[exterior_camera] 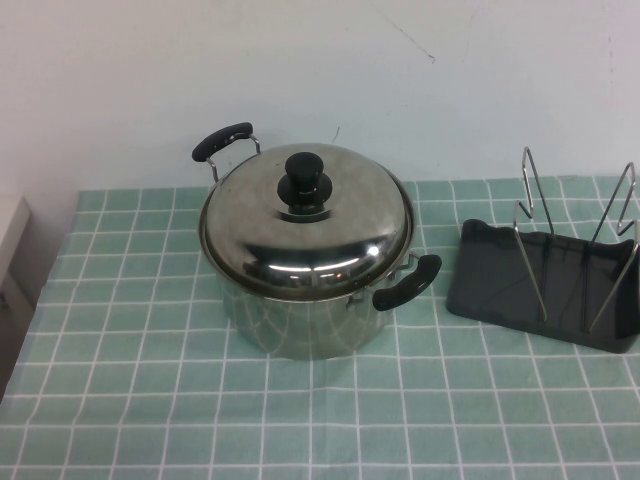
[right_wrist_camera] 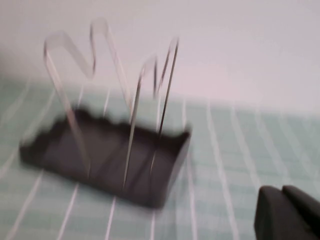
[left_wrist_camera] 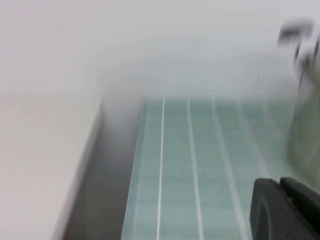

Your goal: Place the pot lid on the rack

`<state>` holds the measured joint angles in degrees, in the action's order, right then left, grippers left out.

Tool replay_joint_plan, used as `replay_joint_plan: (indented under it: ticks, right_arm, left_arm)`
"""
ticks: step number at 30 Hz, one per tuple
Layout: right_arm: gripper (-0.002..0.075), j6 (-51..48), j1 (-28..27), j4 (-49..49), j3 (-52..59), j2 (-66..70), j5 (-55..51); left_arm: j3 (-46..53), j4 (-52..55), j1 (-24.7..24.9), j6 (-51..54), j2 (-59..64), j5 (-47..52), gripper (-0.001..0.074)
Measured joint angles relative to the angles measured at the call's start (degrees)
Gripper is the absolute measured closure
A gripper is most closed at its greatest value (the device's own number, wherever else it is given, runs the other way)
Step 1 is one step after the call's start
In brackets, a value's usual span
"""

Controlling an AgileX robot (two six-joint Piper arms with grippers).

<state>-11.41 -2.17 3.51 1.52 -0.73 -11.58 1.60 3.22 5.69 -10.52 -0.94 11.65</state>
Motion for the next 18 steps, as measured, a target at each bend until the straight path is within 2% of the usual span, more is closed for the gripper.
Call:
replay_joint_plan:
  ticks: [6, 11, 15, 18]
  right_arm:
    - [0.0728, -0.12, 0.0, 0.0, 0.0, 0.0, 21.78]
    - [0.0729, 3.33, 0.0, 0.0, 0.0, 0.0, 36.3]
    - [0.0729, 4.26, 0.0, 0.22, 0.0, 0.0, 43.23]
    - [0.0729, 3.7, 0.0, 0.03, 0.0, 0.0, 44.95]
  left_arm:
    - [0.0, 0.22, 0.0, 0.02, 0.0, -25.05, 0.0738]
    - [0.0, 0.44, 0.0, 0.02, 0.0, -41.54, 0.0738]
    - [0.0, 0.2, 0.0, 0.12, 0.0, -47.3, 0.0738]
    - [0.0, -1.9, 0.0, -0.71, 0.0, -46.38, 0.0738]
